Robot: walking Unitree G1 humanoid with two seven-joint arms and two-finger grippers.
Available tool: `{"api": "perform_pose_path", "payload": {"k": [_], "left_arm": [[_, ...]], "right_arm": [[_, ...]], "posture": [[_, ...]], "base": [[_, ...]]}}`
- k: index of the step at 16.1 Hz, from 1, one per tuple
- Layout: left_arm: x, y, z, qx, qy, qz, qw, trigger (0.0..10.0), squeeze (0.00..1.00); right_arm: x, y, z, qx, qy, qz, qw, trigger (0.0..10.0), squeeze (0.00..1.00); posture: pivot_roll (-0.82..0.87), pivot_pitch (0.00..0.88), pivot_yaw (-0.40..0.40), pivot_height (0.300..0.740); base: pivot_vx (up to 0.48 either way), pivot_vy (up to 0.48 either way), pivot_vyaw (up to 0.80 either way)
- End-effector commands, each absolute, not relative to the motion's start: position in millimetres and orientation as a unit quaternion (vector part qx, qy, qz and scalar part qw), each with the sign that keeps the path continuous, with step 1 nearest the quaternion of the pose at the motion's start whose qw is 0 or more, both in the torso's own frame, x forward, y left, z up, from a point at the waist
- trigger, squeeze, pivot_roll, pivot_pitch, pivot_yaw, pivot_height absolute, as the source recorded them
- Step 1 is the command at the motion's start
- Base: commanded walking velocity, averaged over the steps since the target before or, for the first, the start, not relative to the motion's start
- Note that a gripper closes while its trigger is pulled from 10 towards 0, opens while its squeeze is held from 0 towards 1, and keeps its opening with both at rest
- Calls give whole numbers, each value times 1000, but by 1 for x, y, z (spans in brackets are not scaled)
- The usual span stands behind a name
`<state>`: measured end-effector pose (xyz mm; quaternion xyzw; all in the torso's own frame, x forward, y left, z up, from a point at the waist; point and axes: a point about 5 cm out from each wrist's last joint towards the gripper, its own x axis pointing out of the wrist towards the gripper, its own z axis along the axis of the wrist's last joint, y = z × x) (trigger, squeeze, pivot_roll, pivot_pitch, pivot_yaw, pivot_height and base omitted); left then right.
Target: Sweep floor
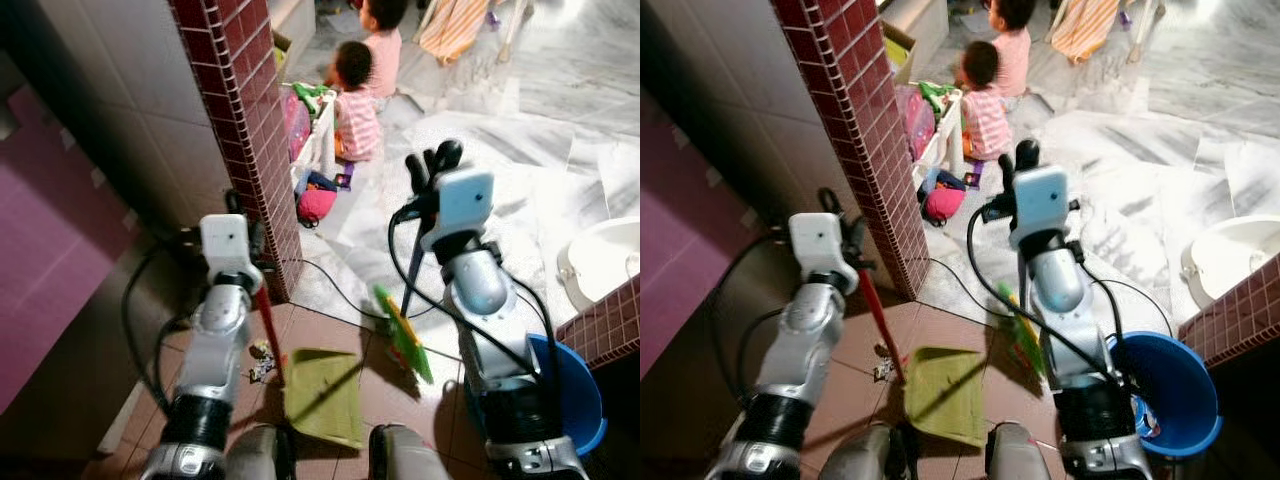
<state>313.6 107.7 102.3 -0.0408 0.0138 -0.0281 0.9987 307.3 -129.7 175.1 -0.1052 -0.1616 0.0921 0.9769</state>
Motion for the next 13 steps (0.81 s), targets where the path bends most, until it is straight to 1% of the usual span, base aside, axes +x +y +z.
{"api": "perform_pose_path", "payload": {"k": [1, 2, 3, 6, 8, 12, 13], "left_arm": [[320, 106, 115, -35, -26, -27, 999, 10000, 0], [321, 105, 112, -31, -27, -27, 999, 10000, 0], [322, 105, 103, -30, -15, -23, 999, 10000, 0], [323, 105, 94, -35, 5, -14, 999, 10000, 0], [326, 104, 91, -41, 7, -12, 999, 10000, 0], [327, 104, 88, -43, 7, -12, 999, 10000, 0], [327, 104, 88, -44, 8, -12, 999, 10000, 0]], "right_arm": [[305, -127, 171, -112, -163, 101, 975, 10000, 0], [304, -126, 167, -107, -153, 102, 977, 10000, 0], [304, -124, 157, -81, -130, 99, 983, 10000, 0], [302, -115, 149, -54, -108, 106, 987, 10000, 0], [302, -105, 145, -3, -84, 111, 990, 10000, 0], [311, -105, 162, 81, -81, 94, 989, 10000, 0], [314, -107, 172, 88, -92, 92, 988, 10000, 0]], "posture": [[-113, 147, 76, 740], [-113, 147, 76, 740], [-113, 147, 76, 740], [-116, 149, 73, 740], [-117, 148, 71, 740], [-119, 146, 64, 740], [-119, 146, 64, 740]], "base": [[0, 0, 0], [0, 0, 0], [0, 0, 0], [0, 0, 0], [0, 0, 0], [0, 0, 0], [0, 0, 0]]}}
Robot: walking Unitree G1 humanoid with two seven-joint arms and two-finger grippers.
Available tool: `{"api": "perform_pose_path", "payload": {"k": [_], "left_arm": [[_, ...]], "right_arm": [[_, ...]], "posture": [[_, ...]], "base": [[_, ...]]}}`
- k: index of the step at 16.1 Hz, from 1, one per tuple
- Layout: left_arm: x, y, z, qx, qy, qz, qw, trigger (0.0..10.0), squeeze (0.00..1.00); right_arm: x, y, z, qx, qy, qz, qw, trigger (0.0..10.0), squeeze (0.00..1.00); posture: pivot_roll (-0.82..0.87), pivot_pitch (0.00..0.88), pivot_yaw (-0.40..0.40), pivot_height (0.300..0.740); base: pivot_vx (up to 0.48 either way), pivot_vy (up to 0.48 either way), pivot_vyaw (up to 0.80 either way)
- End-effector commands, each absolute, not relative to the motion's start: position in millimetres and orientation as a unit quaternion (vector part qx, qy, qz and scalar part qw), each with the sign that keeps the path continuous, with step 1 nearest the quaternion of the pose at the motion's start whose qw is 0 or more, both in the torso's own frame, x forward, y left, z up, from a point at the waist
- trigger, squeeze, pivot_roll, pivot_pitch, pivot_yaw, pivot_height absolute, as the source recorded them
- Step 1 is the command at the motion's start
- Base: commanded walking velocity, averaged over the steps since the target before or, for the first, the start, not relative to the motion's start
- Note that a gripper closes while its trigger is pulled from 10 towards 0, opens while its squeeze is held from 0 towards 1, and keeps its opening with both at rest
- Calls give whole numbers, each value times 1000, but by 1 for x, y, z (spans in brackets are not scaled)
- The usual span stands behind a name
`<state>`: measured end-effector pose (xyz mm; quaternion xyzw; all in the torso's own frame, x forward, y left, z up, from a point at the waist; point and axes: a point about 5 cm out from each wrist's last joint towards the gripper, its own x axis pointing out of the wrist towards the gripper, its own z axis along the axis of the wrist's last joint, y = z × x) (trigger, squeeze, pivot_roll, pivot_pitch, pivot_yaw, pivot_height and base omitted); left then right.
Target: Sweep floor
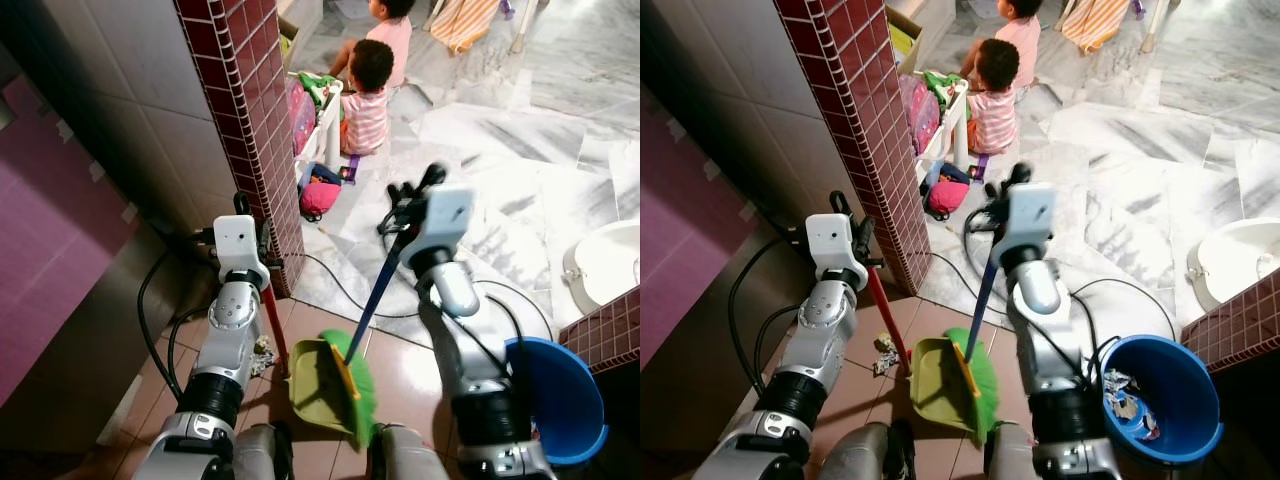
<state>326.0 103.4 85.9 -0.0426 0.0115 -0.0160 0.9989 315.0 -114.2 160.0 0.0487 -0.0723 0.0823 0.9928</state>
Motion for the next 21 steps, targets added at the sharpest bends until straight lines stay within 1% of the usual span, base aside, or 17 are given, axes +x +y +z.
{"api": "perform_pose_path", "payload": {"k": [1, 3, 7, 8, 9, 10, 11, 14, 16, 19, 21], "left_arm": [[328, 103, 87, -45, 8, -13, 999, 10000, 0], [328, 103, 86, -45, 9, -14, 999, 10000, 0], [328, 103, 85, -45, 9, -15, 999, 10000, 0], [328, 102, 85, -45, 10, -15, 999, 10000, 0], [328, 101, 85, -45, 12, -17, 999, 10000, 0], [329, 101, 84, -45, 12, -17, 999, 10000, 0], [329, 101, 84, -45, 11, -17, 999, 10000, 0], [330, 102, 84, -45, 11, -18, 999, 10000, 0], [330, 102, 84, -44, 13, -19, 999, 10000, 0], [331, 101, 84, -43, 14, -24, 999, 10000, 0], [332, 101, 84, -44, 14, -26, 999, 10000, 0]], "right_arm": [[317, -108, 181, 84, -105, 93, 987, 10000, 0], [321, -113, 203, 74, -137, 93, 983, 10000, 0], [322, -115, 208, 68, -147, 93, 982, 10000, 0], [324, -122, 226, 35, -186, 87, 978, 10000, 0], [324, -135, 256, -47, -255, 70, 963, 10000, 0], [323, -138, 257, -82, -264, 69, 959, 10000, 0], [323, -140, 256, -96, -264, 67, 957, 10000, 0], [321, -144, 245, -123, -252, 67, 958, 10000, 0], [321, -142, 230, -138, -222, 69, 963, 10000, 0], [317, -134, 196, -117, -138, 82, 980, 10000, 0], [314, -126, 179, -108, -95, 92, 985, 10000, 0]], "posture": [[-120, 145, 63, 740], [-123, 144, 64, 740], [-123, 144, 64, 740], [-126, 148, 64, 740], [-127, 150, 64, 740], [-127, 151, 63, 740], [-127, 151, 63, 740], [-124, 155, 66, 740], [-123, 155, 68, 740], [-124, 157, 71, 740], [-126, 156, 71, 740]], "base": [[0, 0, 0], [0, 0, 0], [0, 0, 0], [0, 0, 0], [0, 0, 0], [0, 0, 0], [0, 0, 0], [0, 0, 0], [0, 0, 0], [0, 0, 0], [0, 0, 0]]}}
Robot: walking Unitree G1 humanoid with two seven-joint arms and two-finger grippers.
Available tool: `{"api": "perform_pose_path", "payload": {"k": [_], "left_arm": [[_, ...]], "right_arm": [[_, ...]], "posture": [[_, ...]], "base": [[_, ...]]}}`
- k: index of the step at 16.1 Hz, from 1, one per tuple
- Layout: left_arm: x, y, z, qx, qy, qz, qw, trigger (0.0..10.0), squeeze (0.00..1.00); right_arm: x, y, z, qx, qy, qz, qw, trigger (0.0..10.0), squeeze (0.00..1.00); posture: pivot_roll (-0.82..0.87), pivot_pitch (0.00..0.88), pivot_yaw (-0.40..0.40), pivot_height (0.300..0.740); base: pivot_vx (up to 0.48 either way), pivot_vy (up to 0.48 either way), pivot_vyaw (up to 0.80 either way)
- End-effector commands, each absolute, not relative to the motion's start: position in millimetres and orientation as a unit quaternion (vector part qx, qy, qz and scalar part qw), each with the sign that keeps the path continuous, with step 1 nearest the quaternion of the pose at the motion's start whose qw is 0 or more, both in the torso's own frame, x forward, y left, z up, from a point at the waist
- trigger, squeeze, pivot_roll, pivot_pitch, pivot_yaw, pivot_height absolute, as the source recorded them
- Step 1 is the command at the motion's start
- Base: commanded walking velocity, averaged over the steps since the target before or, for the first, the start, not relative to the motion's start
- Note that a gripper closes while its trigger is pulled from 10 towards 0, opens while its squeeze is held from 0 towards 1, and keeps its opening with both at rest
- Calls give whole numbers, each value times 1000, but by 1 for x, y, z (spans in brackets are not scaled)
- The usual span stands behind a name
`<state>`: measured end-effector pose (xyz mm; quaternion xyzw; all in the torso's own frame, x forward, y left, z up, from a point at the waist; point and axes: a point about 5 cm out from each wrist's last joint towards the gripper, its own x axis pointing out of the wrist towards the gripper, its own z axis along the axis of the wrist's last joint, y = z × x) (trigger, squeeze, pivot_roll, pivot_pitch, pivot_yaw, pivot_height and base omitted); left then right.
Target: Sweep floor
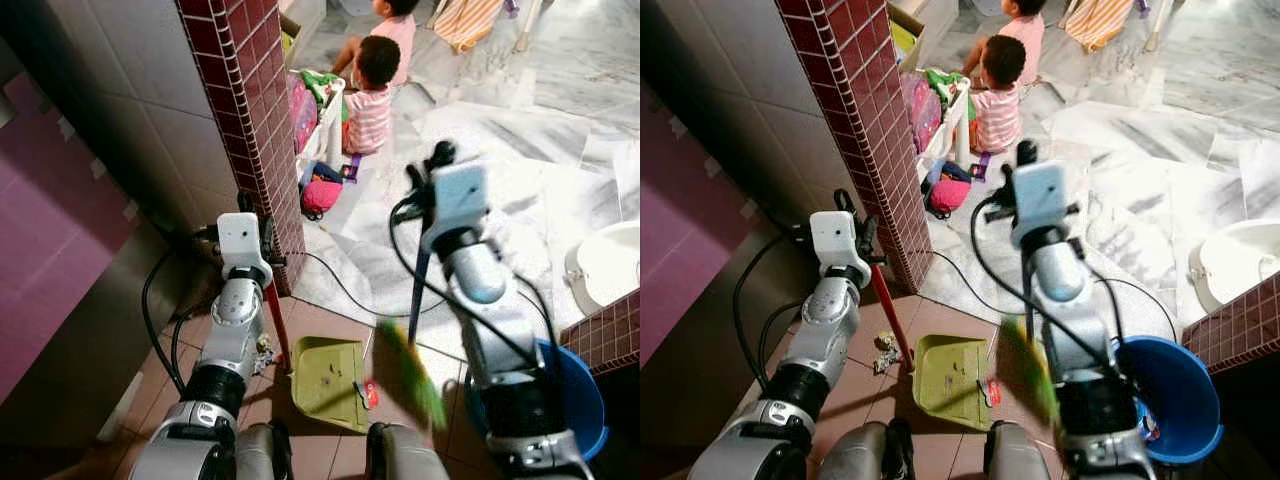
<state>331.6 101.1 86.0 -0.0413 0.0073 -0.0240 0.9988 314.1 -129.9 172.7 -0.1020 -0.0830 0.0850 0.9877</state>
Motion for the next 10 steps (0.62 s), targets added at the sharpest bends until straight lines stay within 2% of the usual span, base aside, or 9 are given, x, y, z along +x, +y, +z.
{"api": "perform_pose_path", "payload": {"k": [1, 3, 6, 10], "left_arm": [[332, 101, 84, -44, 14, -28, 999, 10000, 0], [332, 99, 84, -45, 12, -31, 998, 10000, 0], [333, 99, 85, -47, 13, -31, 998, 10000, 0], [334, 99, 84, -47, 14, -31, 998, 10000, 0]], "right_arm": [[312, -122, 173, -92, -80, 96, 988, 10000, 0], [312, -113, 161, -58, -41, 101, 992, 10000, 0], [318, -104, 160, 62, 8, 85, 994, 10000, 0], [328, -112, 191, 145, -51, 72, 986, 10000, 0]], "posture": [[-126, 156, 71, 740], [-124, 152, 71, 740], [-123, 145, 69, 740], [-124, 134, 64, 740]], "base": [[0, 0, 0], [0, 0, 0], [0, 0, 0], [0, 0, 0]]}}
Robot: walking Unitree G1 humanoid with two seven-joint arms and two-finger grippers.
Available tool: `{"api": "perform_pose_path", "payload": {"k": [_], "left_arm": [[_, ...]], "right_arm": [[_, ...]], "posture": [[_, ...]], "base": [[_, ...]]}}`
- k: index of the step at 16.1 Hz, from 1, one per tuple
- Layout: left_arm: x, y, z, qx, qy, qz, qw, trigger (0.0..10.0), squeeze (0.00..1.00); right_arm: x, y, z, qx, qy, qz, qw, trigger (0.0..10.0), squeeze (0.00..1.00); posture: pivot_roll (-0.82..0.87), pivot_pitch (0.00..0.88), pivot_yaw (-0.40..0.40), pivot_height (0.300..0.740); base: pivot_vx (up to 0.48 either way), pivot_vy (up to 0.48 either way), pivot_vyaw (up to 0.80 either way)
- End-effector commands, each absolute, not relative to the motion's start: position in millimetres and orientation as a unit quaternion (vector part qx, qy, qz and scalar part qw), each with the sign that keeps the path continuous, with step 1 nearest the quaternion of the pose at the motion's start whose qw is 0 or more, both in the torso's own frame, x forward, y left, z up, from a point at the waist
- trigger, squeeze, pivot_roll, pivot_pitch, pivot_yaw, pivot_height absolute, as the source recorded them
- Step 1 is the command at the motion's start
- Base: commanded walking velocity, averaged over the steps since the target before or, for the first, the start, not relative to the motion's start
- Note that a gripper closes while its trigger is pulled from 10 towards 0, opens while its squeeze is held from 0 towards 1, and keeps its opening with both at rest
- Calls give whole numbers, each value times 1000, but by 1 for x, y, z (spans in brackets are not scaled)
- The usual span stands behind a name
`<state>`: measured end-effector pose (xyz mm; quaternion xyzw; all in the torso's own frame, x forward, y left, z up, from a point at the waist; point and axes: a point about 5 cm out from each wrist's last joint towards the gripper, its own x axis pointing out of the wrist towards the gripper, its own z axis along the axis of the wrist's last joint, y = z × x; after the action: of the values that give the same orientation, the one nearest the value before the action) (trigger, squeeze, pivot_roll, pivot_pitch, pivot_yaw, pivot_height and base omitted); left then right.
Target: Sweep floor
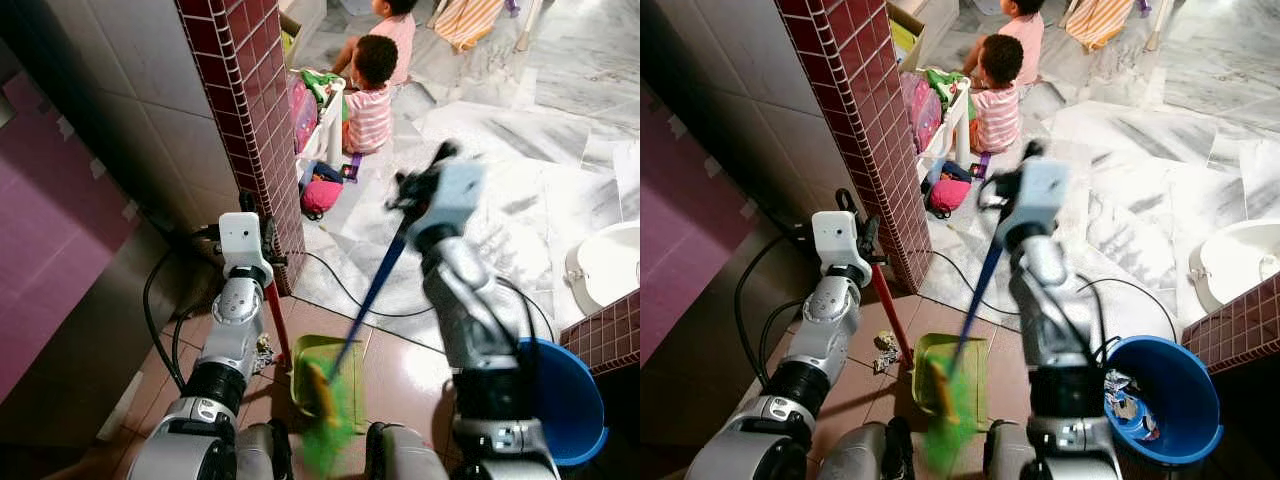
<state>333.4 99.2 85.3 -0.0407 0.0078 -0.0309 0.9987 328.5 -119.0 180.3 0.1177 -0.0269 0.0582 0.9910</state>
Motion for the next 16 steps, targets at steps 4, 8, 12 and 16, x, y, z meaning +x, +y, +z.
{"api": "perform_pose_path", "payload": {"k": [4, 8, 12, 16], "left_arm": [[337, 97, 87, -53, 9, -36, 998, 10000, 0], [345, 90, 114, -91, -27, -56, 994, 10000, 0], [343, 85, 124, -110, -39, -92, 989, 10000, 0], [331, 88, 111, -103, -13, -107, 989, 10000, 0]], "right_arm": [[335, -123, 221, 144, -112, 71, 981, 10000, 0], [337, -135, 240, 41, -177, 64, 981, 10000, 0], [331, -153, 275, -60, -274, 20, 960, 10000, 0], [326, -159, 277, -92, -297, 1, 950, 10000, 0]], "posture": [[-127, 127, 67, 740], [-125, 125, 71, 740], [-110, 142, 73, 740], [-109, 139, 69, 740]], "base": [[0, 0, 0], [0, 0, 0], [0, 0, 0], [0, 0, 0]]}}
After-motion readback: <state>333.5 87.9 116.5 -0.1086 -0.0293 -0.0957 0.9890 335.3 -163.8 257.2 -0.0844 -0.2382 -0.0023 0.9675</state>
